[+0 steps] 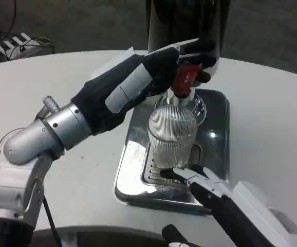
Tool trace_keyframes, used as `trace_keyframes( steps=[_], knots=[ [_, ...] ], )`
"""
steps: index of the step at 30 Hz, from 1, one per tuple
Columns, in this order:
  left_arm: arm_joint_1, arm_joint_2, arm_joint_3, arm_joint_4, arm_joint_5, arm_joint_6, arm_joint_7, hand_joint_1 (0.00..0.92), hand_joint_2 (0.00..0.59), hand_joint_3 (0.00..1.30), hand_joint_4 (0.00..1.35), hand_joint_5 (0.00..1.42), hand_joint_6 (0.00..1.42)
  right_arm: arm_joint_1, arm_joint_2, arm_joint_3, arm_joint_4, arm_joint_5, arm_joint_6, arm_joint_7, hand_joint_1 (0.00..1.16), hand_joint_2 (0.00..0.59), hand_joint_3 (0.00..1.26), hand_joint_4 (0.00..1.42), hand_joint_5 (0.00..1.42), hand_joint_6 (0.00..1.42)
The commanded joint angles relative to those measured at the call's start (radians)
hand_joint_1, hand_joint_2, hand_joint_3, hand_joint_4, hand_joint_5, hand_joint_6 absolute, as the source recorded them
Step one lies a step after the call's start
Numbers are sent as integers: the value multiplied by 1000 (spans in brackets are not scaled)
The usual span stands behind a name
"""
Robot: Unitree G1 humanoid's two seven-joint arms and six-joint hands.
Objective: Grasp the cup under the faucet to collect the drink, then remove the cup.
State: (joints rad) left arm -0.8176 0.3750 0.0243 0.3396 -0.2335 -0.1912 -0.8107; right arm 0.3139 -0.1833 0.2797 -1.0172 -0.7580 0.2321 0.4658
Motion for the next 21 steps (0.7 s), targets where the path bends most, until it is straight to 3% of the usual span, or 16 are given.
trace_keyframes(
  steps=[1,21],
  knots=[
    [41,21,-17,22,39,-40,-3,0,39,167,180,245,176,1,4,-1,9,5,5,1,599,472,156,95,0,18],
    [40,99,-42,55,187,-284,92,0,37,188,207,273,191,2,10,4,17,-1,3,1,599,472,156,94,0,18]
  ],
)
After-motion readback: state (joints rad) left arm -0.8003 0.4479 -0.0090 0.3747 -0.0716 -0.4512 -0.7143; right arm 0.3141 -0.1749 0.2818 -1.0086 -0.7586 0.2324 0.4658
